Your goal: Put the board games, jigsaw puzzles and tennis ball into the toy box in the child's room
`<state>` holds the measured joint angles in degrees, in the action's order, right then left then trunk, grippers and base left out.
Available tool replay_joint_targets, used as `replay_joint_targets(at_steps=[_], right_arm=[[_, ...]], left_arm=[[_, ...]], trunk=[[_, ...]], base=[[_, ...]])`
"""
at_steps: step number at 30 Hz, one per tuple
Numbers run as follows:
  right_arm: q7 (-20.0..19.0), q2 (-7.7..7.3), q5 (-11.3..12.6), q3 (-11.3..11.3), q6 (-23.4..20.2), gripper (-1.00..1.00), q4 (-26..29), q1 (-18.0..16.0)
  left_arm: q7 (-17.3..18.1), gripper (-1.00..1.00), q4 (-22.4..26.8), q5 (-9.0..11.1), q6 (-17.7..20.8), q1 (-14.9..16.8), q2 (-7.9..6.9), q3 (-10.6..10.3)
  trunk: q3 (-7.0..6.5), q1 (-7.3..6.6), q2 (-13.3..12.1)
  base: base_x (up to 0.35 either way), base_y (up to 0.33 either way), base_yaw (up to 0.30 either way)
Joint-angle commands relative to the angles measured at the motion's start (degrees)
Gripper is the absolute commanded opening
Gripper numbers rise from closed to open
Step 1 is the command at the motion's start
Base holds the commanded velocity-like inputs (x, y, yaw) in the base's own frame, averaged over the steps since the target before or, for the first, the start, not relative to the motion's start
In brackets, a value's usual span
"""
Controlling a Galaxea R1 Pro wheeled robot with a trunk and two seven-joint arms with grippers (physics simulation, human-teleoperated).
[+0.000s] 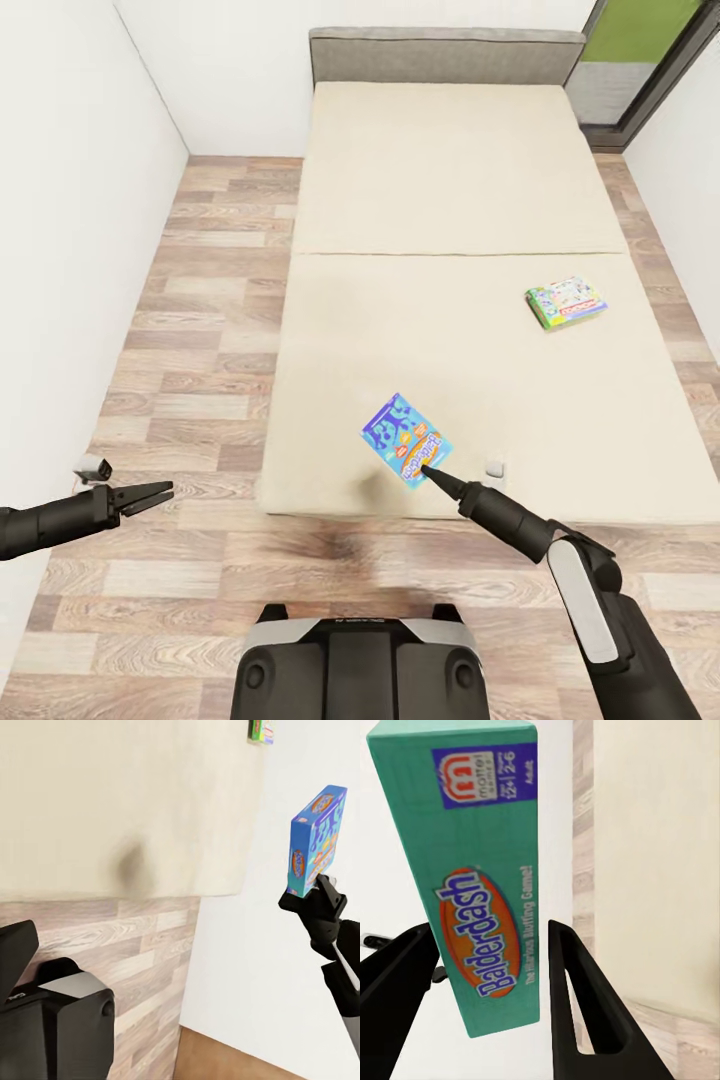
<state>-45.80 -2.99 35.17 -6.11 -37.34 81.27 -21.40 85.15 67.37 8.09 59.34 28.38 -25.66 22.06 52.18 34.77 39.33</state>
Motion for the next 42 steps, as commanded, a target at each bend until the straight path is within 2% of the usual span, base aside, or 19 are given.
replay_joint_targets(at_steps=[1,11,17,24,33,36,42], right_arm=[[-0.05,0.0,0.25,-0.04,-0.32,-1.0,0.01,0.07],[-0.3,0.02,0.25,0.0,0.99,-1.0,0.04,0.48],[-3.06,0.01,0.23,-0.06,1.68,-1.0,0.04,0.92],[-3.85,0.0,0.25,-0.04,1.83,-1.0,0.05,1.09],[-4.1,-0.05,0.23,-0.13,1.84,-1.0,0.02,1.1],[-4.17,-0.1,0.19,-0.25,1.84,-1.0,-0.33,1.18],[-4.7,-0.13,0.19,-0.69,1.84,-1.0,0.1,4.48]], left_arm=[[0.18,1.0,-0.01,-0.02,0.6,0.01,-0.01,0.0],[0.13,1.0,-0.04,-0.09,0.6,0.02,0.14,-0.21],[0.02,1.0,-0.04,-0.12,0.51,0.02,0.19,-0.55],[-0.17,1.0,-0.04,-2.23,0.59,0.01,0.07,-0.47],[-0.22,1.0,-0.26,-2.54,0.57,0.01,0.35,-0.54],[-0.22,1.0,-0.41,-2.51,0.59,0.01,0.45,-1.3],[-0.08,1.0,-0.5,-2.38,0.6,0.01,0.38,-2.64]], trunk=[[-0.25,-0.2,-0.37],[-2.99,-2.4,-4.38],[-4.64,-3.72,-6.79],[-6.56,-5.26,-9.6],[-9.03,-7.23,-13.21],[-9.85,-7.89,-14.41],[-11.32,-8.99,-16.41]], base=[[0.0,0.0,0.009],[0.0,0.0,0.002],[0.0,0.0,0.0],[0.0,0.0,0.0],[0.0,0.0,0.0],[0.0,0.0,0.0],[0.0,0.0,0.0]])
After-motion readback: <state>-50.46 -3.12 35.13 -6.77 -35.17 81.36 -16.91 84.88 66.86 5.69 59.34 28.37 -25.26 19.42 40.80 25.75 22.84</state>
